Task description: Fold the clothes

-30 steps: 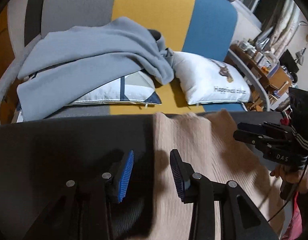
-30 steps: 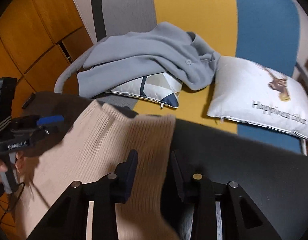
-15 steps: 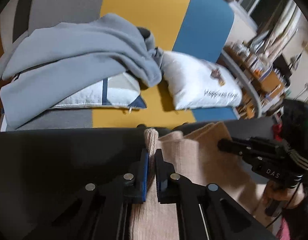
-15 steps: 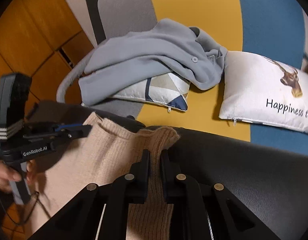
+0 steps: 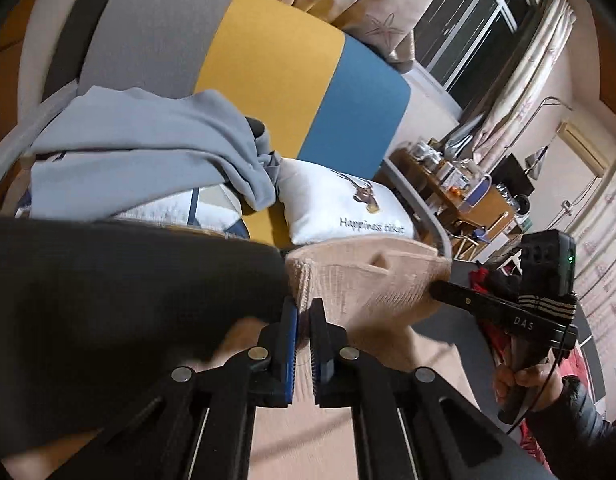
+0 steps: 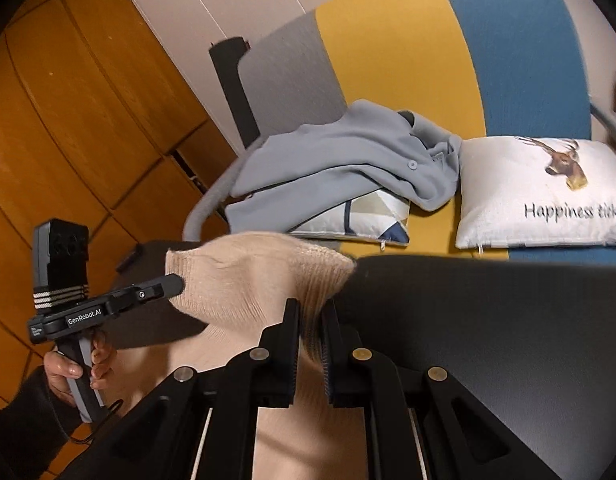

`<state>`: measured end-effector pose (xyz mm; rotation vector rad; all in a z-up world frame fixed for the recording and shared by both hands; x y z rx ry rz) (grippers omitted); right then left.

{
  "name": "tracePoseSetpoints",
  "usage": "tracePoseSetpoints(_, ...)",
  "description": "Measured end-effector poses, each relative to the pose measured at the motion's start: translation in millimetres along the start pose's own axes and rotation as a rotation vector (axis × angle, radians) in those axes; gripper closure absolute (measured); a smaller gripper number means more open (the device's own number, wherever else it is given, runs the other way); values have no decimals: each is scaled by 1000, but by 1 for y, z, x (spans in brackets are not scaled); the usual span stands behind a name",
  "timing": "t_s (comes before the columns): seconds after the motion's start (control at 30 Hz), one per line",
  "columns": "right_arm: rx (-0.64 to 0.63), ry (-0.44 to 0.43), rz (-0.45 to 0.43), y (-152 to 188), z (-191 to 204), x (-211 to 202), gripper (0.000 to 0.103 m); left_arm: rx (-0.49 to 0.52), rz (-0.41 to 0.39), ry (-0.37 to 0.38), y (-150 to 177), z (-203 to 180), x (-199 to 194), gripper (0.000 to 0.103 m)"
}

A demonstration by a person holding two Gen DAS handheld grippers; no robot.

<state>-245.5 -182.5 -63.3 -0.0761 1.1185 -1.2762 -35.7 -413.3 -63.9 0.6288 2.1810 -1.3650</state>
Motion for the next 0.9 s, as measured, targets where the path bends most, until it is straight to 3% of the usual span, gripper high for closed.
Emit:
tracePoseSetpoints(0.27,92,30,40,96,-17,-32,94,-74,98,-17,91,-2,-2,99)
tracePoseSetpoints(0.4,68,96,83,132,-21,-31,94,-131,115,-7,117,2,-3,98)
tracePoseSetpoints(0.5,75,104,110,151,-24,-38,92,-223,107,43,128,14,-11,94)
tracePoseSetpoints(0.63,172,21,106,163,-33,-60,70,-370,81,107,141,33,-24,87)
tracePoseSetpoints(0.77,297,-87,81,163,-39,-68,68,-421,86,150,143,36,-25,84)
tracePoseSetpoints(0.9,367,-122,69,154,-42,-54,68,-407,107,161,134,25,-12,79)
Point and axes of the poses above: each gripper's, at about its wrist camera, not at the fingertips, and x roughly the way its jaws point, z to its left, y to its underside, the point moved 2 cm from there along x, roughly the way its jaws point, and after that the axes turned 7 degrees about x, right-handed, at the moved point
